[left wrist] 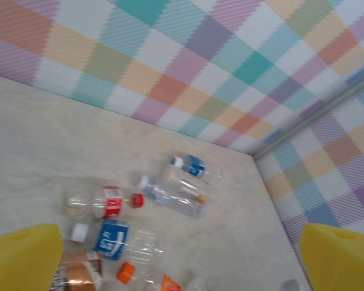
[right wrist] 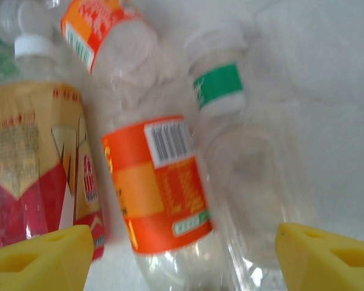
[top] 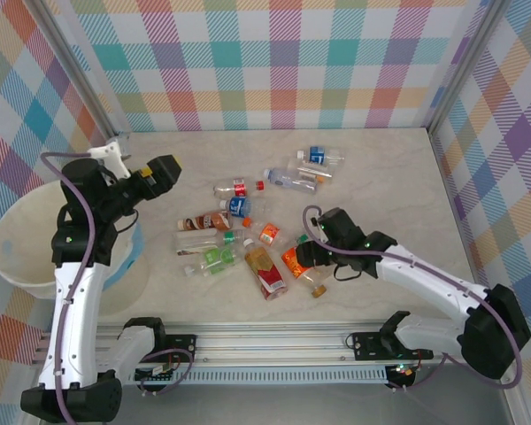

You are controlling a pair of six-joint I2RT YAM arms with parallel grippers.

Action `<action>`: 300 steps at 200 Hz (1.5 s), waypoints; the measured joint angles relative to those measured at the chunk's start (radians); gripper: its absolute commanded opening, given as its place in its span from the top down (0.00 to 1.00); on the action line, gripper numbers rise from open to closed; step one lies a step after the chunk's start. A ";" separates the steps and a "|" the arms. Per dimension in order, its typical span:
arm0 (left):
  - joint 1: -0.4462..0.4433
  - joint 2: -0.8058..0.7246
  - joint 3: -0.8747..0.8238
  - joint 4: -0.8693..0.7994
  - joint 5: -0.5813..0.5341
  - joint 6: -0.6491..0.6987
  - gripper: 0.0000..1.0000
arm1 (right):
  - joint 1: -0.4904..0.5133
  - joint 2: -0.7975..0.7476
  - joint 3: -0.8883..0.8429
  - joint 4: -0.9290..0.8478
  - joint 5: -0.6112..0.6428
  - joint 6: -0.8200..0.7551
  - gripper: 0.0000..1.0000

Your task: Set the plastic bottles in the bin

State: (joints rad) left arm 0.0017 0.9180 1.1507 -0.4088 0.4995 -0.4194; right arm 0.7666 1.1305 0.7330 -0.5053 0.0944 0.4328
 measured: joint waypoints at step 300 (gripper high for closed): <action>-0.204 0.187 -0.347 0.368 0.053 -0.228 0.00 | 0.259 0.089 -0.136 0.199 0.186 0.021 0.59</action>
State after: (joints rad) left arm -0.2020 1.1053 0.8040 -0.0410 0.5522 -0.6472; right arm 1.0256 1.2198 0.5972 -0.3065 0.2802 0.4534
